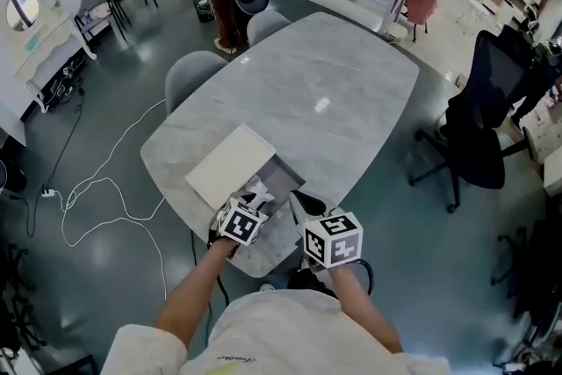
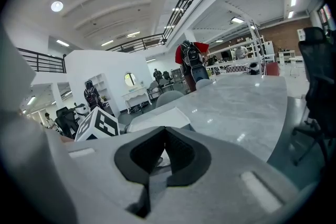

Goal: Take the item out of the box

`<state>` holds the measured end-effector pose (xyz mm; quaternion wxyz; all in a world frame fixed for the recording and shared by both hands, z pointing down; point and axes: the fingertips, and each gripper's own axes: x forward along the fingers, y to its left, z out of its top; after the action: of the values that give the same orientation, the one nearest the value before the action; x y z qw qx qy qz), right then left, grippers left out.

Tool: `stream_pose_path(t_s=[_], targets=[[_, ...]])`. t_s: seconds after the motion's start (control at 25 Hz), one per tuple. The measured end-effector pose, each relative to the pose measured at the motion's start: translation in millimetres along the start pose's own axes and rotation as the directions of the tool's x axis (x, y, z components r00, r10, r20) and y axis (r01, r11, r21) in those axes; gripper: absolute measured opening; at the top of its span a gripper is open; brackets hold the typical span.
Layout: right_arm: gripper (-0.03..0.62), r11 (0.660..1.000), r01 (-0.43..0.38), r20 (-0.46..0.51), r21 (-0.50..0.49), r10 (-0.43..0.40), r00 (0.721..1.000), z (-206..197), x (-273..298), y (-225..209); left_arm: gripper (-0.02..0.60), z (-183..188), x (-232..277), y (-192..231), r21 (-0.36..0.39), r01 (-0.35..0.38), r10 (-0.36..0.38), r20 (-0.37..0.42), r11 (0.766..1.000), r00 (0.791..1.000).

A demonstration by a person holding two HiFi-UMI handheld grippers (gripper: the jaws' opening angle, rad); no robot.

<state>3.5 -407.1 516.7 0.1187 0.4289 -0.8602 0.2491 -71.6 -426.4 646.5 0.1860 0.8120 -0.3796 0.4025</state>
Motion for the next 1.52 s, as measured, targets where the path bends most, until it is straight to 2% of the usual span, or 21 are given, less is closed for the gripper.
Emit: stream_pose_path(t_s=[0.16,0.48,0.72,1.28,1.52], targets=[[0.005,1.0,-0.013,-0.009,0.0,0.013,1.0,3.0,4.0,-7.6,0.11,-1.1,8.4,-0.5,-0.001,-0.002,0.002,-0.025,1.0,1.0],[0.005,1.0,-0.017,-0.026,0.011,0.017,1.0,4.9,9.1,-25.2,0.11,-8.3,26.3,0.8,0.052,-0.013,0.019,-0.114,0.999,0.993],[0.005,0.999,-0.025,-0.034,0.021,0.026,0.999,3.8,16.7,-29.4,0.11,-9.5,31.9,7.7,0.066,-0.03,0.04,-0.142,0.997,0.989],[0.005,1.0,-0.012,-0.034,0.026,0.013,0.999,-0.3,14.0,-25.9,0.046,-6.4,30.2,4.9,0.052,-0.023,0.029,-0.116,0.998,0.993],[0.005,1.0,0.002,-0.023,0.023,-0.002,1.0,-2.2,6.8,-19.2,0.035,3.5,20.4,-2.4,0.04,0.001,0.001,-0.06,0.999,0.998]])
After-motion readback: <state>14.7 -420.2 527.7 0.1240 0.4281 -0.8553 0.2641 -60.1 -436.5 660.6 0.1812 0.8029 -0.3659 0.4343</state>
